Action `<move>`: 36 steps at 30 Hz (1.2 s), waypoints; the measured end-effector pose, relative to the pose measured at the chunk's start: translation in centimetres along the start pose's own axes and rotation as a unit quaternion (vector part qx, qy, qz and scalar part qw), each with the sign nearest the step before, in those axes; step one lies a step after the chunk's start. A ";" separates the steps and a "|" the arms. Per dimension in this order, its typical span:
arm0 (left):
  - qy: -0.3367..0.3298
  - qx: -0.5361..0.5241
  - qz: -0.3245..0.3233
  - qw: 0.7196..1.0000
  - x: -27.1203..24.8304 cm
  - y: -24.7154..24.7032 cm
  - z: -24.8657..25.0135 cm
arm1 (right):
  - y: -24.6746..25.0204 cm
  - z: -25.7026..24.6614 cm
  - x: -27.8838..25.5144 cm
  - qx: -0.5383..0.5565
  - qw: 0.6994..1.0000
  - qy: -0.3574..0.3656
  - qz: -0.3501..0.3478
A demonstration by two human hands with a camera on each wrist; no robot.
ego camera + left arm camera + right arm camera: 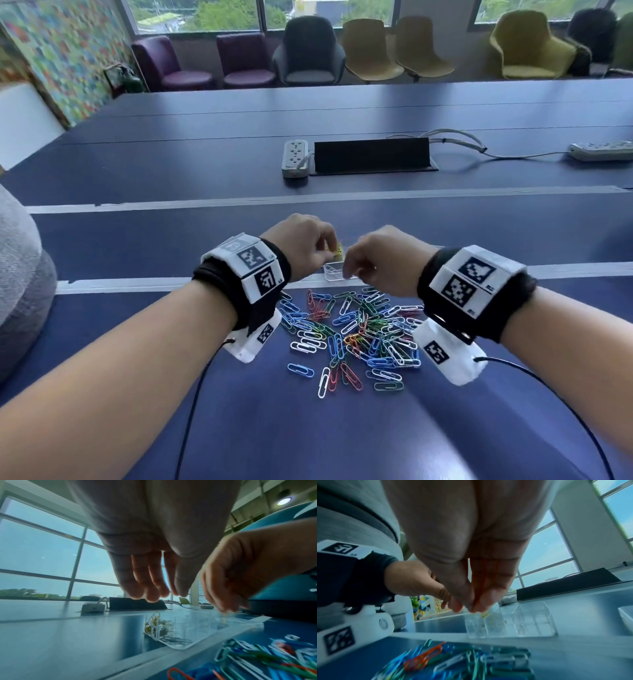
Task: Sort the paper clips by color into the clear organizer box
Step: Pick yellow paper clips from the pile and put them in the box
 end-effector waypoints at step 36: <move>0.093 0.035 -0.176 0.979 -4.1 -0.7 -2.3 | -2.6 -2.7 1.0 -0.010 0.997 -0.031 -0.070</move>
Point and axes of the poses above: each hand's wrist, its own x-axis towards the middle knuckle, its own y-axis out of the back of the hand, z = x × y, the point moved 1 cm from there along x, towards the middle knuckle, and after that the axes turned 3 degrees about -z, right-handed, at the moved point
